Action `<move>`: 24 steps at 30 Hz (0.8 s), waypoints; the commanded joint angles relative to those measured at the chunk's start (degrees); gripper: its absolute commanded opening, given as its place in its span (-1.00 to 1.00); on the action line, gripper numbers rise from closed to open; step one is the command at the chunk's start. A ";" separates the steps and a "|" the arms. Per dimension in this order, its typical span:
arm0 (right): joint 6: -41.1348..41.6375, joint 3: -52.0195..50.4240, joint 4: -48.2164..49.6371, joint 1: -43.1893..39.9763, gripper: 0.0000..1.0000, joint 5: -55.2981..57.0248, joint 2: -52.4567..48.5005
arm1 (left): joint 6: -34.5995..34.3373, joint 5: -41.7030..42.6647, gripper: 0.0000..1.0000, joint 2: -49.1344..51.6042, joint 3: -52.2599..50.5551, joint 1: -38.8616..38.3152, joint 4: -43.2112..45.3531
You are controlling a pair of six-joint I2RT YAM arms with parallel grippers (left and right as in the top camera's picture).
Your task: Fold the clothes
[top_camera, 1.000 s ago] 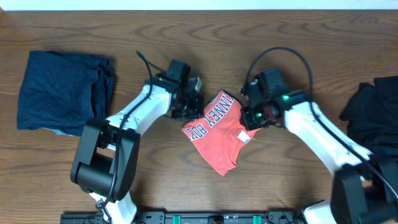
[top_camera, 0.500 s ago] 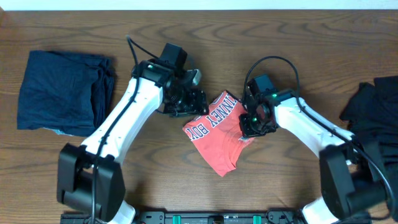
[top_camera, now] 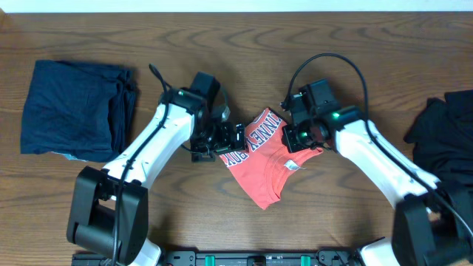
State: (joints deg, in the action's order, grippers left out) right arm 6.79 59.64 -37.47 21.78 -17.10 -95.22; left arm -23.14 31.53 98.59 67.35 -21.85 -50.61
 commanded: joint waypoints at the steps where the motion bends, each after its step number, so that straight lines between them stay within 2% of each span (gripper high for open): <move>1: 1.62 -0.50 0.52 -1.14 -0.85 -0.26 -4.37 | -8.79 -0.02 0.98 0.15 -5.35 0.07 3.41; 7: 3.91 -0.50 1.79 -1.14 -0.88 -0.24 -6.67 | -18.27 4.94 0.96 0.15 -15.37 -1.03 16.31; 16: 3.91 -0.50 2.14 -1.09 -0.87 -0.24 -6.67 | -36.63 5.11 0.96 0.15 -26.93 -6.51 40.57; 20: 3.91 -0.50 2.08 -1.07 -0.86 -0.26 -6.67 | -42.25 3.17 0.99 0.15 -28.74 -8.35 46.90; 21: 3.91 -0.50 2.08 -1.07 -0.86 -0.26 -6.67 | -43.10 1.64 0.94 0.15 -28.79 -8.52 46.86; 24: 3.91 -0.50 2.08 -1.07 -0.86 -0.26 -6.67 | -43.63 -2.43 0.64 0.15 -28.79 -8.48 46.90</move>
State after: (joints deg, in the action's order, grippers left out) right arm 10.07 59.40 -35.46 21.78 -17.15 -101.38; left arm -63.68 38.33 96.09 41.30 -29.78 -2.68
